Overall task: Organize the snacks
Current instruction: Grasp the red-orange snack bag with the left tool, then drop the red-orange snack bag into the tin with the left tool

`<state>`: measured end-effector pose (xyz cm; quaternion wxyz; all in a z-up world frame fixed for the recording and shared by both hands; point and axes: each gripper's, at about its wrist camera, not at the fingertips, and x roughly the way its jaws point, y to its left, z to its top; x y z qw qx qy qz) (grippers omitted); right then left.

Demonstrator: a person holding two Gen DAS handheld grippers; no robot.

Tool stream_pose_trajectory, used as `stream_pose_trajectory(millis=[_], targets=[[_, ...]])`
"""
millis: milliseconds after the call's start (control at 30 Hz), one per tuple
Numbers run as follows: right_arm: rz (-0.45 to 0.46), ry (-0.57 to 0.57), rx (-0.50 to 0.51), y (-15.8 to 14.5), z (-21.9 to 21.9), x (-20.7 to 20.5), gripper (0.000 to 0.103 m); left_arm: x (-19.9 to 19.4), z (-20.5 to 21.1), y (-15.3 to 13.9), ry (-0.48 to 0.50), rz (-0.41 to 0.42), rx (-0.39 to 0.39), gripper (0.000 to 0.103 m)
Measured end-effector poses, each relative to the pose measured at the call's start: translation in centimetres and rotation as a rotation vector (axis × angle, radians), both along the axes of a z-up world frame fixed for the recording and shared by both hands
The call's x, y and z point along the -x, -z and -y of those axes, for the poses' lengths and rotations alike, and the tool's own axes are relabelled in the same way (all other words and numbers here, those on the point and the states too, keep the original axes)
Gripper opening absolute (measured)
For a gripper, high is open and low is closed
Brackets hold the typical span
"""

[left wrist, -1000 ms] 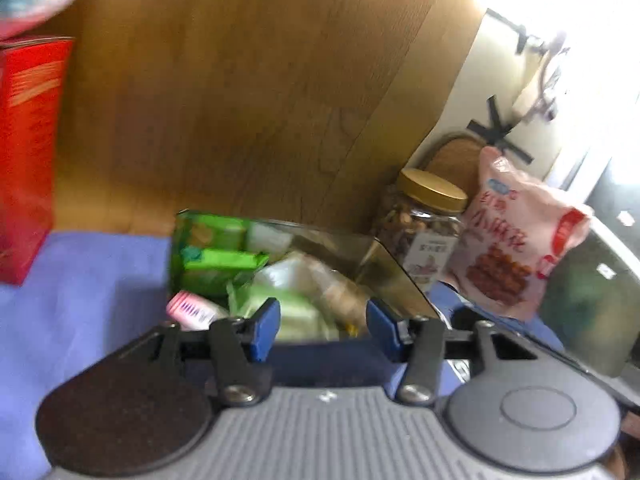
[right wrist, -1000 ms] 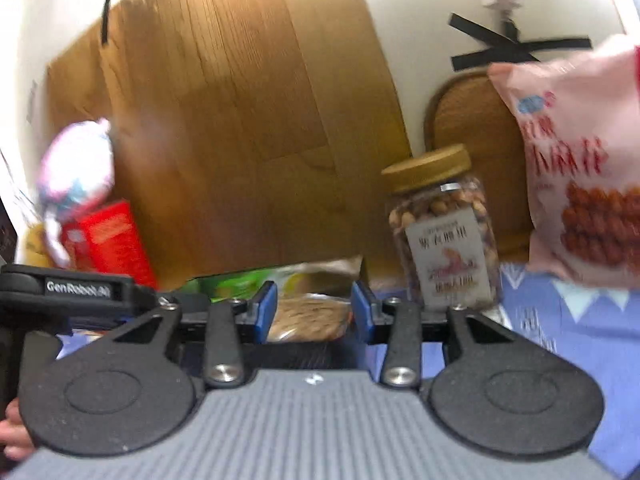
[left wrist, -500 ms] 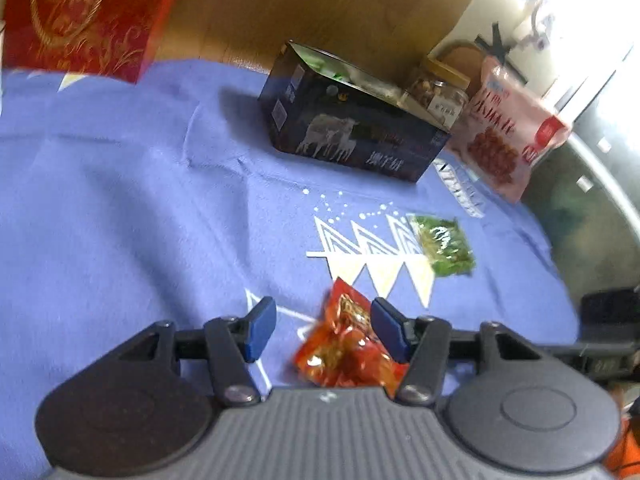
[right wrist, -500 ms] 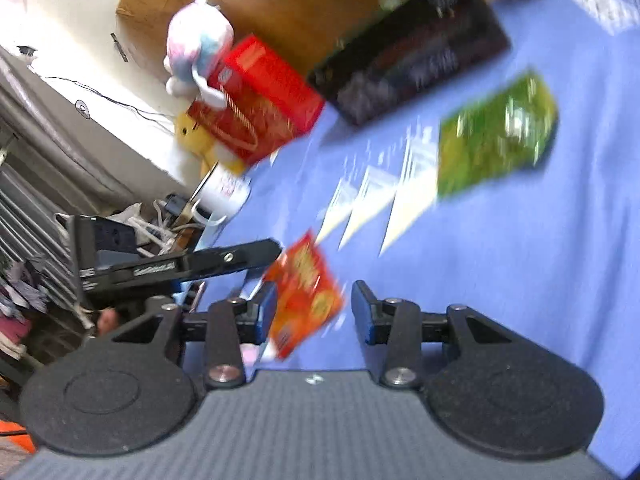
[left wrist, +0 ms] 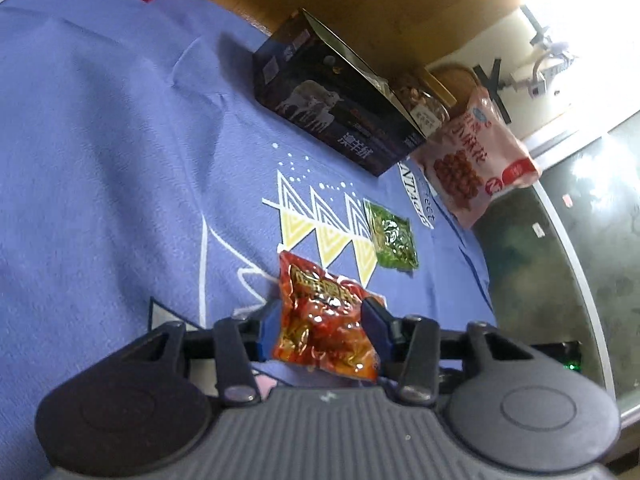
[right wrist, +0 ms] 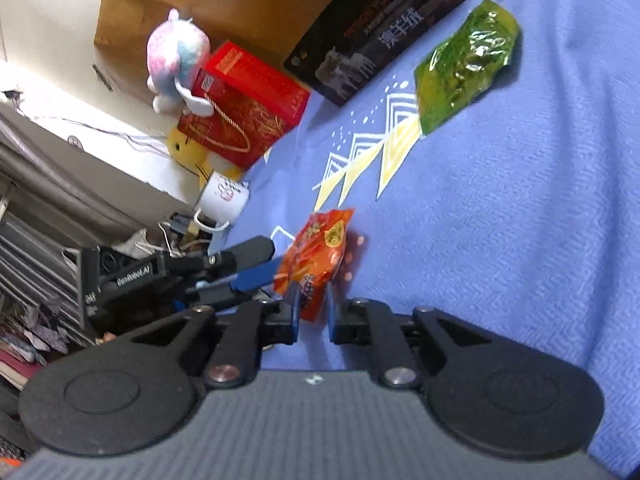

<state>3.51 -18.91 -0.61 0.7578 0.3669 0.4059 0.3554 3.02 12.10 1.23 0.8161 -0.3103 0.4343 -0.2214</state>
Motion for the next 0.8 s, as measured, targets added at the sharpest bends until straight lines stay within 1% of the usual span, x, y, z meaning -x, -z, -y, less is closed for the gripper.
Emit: stream_pose_trajectory(millis=[67,133,200,267,400,467,500,533,633,733,800], targets=[[0.025,0.014,0.006,-0.3,0.6,0.2,0.035,0.2,0.1,0.0,-0.005,0.008,-0.007,0.039],[0.043,0.028,0.024,-0.5,0.7,0.1,0.038,0.2,0.1,0.0,-0.006,0.007,-0.004,0.039],[0.048,0.024,0.038,-0.5,0.2,-0.5,0.038,0.1,0.2,0.0,0.001,0.009,-0.006,0.039],[0.075,0.021,0.077,-0.4,-0.5,-1.0,0.036,-0.1,0.1,0.1,0.002,0.006,0.002,0.039],[0.12,-0.006,0.118,-0.5,-2.0,-1.9,0.035,-0.1,0.0,0.3,-0.007,0.004,0.024,0.038],[0.136,-0.012,0.134,-0.4,-2.6,-2.1,0.028,-0.2,0.1,0.4,-0.014,0.003,0.023,0.032],[0.144,-0.009,0.138,-0.3,-2.6,-2.2,0.026,-0.1,0.1,0.4,-0.021,0.003,0.014,0.026],[0.144,-0.006,0.135,-0.2,-2.5,-2.3,0.024,-0.1,0.1,0.4,-0.027,0.006,0.006,0.024],[0.155,0.007,0.124,-0.3,-1.8,-2.3,0.022,-0.6,0.1,0.0,-0.017,0.016,0.019,0.023],[0.21,0.031,0.13,-1.6,-1.4,-2.4,0.022,-1.6,0.6,-1.4,0.01,0.065,0.005,0.023],[0.262,0.057,0.139,-3.0,-1.2,-3.0,0.022,-2.9,1.1,-2.9,0.031,0.107,-0.009,0.023]])
